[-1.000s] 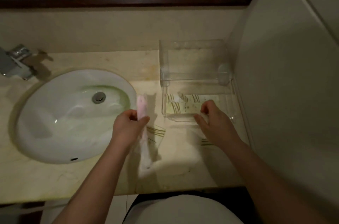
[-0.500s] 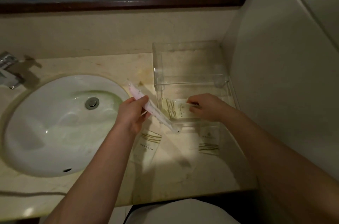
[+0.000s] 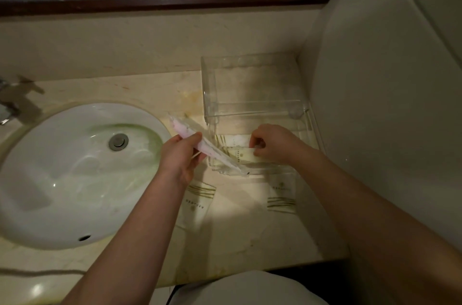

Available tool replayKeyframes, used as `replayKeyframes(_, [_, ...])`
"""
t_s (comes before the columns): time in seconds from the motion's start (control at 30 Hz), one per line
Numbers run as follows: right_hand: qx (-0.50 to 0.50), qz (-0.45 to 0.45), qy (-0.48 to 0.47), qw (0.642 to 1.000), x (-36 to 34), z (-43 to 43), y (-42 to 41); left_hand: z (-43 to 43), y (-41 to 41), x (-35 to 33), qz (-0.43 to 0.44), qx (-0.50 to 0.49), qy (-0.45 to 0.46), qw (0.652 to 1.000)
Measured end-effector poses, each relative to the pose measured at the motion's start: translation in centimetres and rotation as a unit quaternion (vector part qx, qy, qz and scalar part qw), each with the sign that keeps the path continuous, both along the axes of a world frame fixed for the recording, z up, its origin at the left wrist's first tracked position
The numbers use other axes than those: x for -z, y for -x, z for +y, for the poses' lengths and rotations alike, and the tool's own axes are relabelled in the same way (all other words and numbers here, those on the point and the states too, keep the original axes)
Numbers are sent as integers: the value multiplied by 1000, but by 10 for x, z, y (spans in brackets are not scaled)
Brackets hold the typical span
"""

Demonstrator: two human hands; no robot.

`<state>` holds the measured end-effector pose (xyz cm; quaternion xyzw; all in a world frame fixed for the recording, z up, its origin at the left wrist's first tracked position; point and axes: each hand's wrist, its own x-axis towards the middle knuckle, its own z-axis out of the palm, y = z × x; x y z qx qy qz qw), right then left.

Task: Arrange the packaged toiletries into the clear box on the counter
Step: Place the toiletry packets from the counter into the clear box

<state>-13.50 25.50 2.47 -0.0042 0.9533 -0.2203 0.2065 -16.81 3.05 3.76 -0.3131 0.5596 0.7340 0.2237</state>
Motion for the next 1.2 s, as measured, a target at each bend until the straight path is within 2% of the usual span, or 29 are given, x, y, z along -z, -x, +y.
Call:
replayKeyframes(0.07, [53,46,8,997,1,2,-4,8,-1,0,3,-2,-13,1000])
replayKeyframes(0.1, [103,65,56,991,-2,3,-8,14,-2,1,5,1,-17,1000])
replayKeyframes(0.17, [195,55,218,955,-12,-1,-17,27,-6,3,7,6,-29,1000])
replayKeyframes(0.2, [212,30,282,935,-17,-2,-22,34,-8,4,6,9,-39,999])
replayKeyframes(0.23, [206,10,303,930,-20,-3,-26,41,-11,4,3,13,-51,999])
replayKeyframes(0.33, [160,-17,256,953,-19,-2,-33,55,-18,5,5,30,-75,997])
replayKeyframes(0.47, [191,-37,247,949,-16,10,-35,53,-19,3,21,29,-79,996])
replayKeyframes(0.53, [182,-16,212,960,-14,17,-36,43,-16,4,47,31,-24,998])
replayKeyframes(0.6, [156,14,155,975,-12,23,-35,32,-16,8,89,79,77,990])
replayKeyframes(0.67, [129,26,100,986,-12,25,-32,22,-18,12,137,144,182,963])
replayKeyframes(0.73, [104,14,60,993,-12,23,-27,17,-22,16,185,199,280,921])
replayKeyframes(0.83, [86,-8,8,996,-12,21,-26,20,-26,18,295,261,382,836])
replayKeyframes(0.97, [100,-24,-28,994,-14,28,-29,27,-31,26,408,339,449,719])
replayKeyframes(1.1, [117,-25,-9,993,-9,28,-33,26,-32,39,429,370,496,659])
replayKeyframes(1.2, [140,8,-2,990,-3,27,-38,24,-32,41,446,368,492,651])
